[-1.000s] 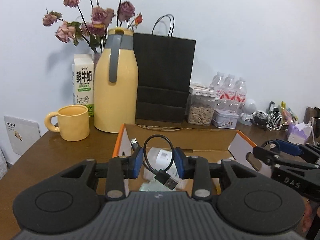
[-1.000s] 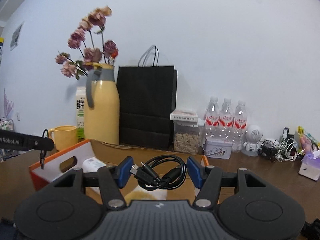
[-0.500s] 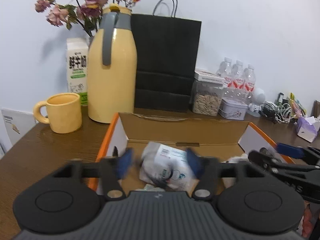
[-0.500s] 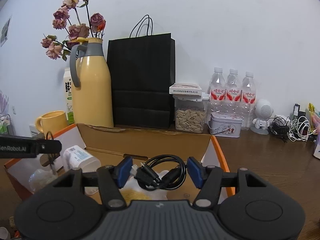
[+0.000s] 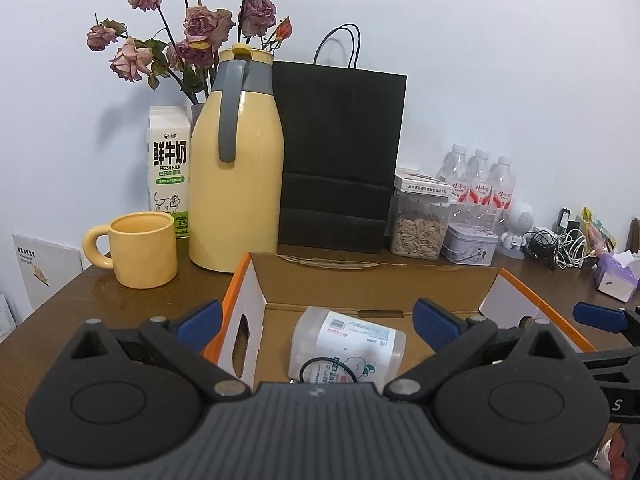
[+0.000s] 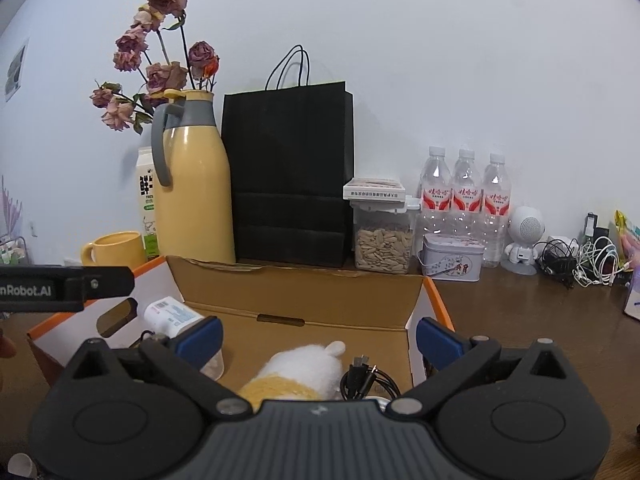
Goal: Organize objects
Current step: 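Carry the black cable into the cardboard box and open both tools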
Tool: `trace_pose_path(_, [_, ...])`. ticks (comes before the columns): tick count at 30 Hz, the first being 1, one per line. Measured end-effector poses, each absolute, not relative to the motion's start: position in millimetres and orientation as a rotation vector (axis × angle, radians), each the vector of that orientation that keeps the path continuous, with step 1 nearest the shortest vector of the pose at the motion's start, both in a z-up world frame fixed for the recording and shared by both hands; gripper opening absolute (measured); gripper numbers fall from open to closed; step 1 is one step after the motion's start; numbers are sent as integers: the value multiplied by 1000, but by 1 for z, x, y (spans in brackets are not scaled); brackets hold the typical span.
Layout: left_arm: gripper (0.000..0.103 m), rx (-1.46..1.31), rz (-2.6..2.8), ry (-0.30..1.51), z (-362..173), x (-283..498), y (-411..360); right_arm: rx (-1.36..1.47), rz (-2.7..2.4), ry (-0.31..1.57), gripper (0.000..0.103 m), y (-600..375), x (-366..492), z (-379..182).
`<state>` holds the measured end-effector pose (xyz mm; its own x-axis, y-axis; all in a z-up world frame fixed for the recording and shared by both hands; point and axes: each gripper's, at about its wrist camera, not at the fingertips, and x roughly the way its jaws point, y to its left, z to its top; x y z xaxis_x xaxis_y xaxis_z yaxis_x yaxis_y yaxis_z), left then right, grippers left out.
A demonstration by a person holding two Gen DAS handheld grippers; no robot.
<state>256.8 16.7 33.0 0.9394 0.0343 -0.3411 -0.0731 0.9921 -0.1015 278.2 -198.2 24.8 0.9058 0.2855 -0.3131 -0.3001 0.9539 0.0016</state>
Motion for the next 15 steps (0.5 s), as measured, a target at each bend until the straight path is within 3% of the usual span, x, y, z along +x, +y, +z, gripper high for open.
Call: trace_pose_path(15, [103, -107, 41, 325, 48, 229, 12, -66, 304, 277, 103, -200, 247, 37])
